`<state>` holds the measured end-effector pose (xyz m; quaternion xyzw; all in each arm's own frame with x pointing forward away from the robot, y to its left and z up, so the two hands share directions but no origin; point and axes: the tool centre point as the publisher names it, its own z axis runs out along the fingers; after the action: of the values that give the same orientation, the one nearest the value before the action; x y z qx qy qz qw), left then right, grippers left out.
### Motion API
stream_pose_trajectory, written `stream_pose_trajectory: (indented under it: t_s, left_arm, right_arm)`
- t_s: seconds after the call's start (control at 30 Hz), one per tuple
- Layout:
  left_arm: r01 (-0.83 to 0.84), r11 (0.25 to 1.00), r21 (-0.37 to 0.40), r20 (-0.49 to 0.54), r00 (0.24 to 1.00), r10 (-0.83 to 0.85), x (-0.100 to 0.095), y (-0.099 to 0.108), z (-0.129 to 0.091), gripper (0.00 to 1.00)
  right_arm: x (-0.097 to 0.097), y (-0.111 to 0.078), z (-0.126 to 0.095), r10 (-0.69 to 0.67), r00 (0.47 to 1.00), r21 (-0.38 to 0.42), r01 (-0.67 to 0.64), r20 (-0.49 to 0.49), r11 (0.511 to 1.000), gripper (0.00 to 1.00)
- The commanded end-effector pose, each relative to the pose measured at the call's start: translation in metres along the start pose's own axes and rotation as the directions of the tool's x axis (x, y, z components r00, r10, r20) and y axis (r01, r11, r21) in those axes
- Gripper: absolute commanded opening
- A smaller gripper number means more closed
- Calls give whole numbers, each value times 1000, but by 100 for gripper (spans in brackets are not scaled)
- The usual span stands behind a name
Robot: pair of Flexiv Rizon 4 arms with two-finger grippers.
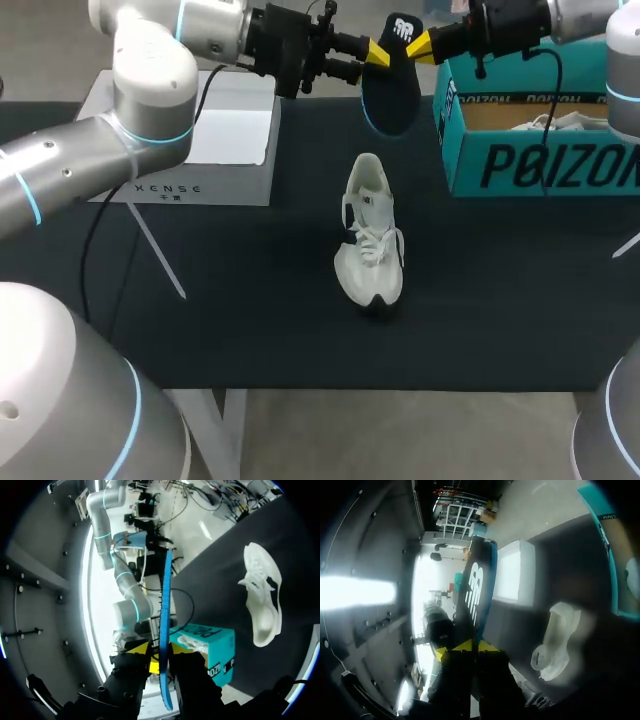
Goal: Take the shoe out of the shoebox, open the shoe tongue, remove and reinsert the insole, then place the shoe into the shoebox
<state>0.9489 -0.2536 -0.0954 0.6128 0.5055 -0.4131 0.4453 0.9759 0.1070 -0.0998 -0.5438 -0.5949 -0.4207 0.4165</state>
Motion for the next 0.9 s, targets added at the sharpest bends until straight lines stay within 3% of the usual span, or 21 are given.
stream_pose_trajectory:
  t_s: [0.03,0.27,0.3,0.33,0.37,0.63,0.9]
  left_arm:
    - [10,1000,8,-7,1000,-10,0,5,3,0]
    - [42,999,4,-49,998,-42,-2,7,8,0]
    - [50,999,2,-55,997,-50,-2,6,9,0]
    - [60,998,-2,-65,996,-60,-2,6,9,0]
    - [64,998,-6,-74,995,-64,-2,6,9,0]
    - [65,998,-24,-90,994,-67,-1,6,8,0]
    - [10,1000,-27,-88,996,-12,-6,4,8,0]
  right_arm:
    - [3,1,1,-1,1000,-11,1,1,1000,0]
    - [6,-1,0,5,1000,-56,-7,-28,998,0]
    - [6,1,-2,-1,1000,-78,-1,-27,997,13]
    - [6,1,-3,2,1000,-89,-5,-29,996,91]
    - [6,1,-5,4,1000,-102,-6,-22,995,100]
    - [-7,3,-29,50,993,-209,-26,111,978,100]
    - [-5,0,-42,36,994,-258,-8,101,966,100]
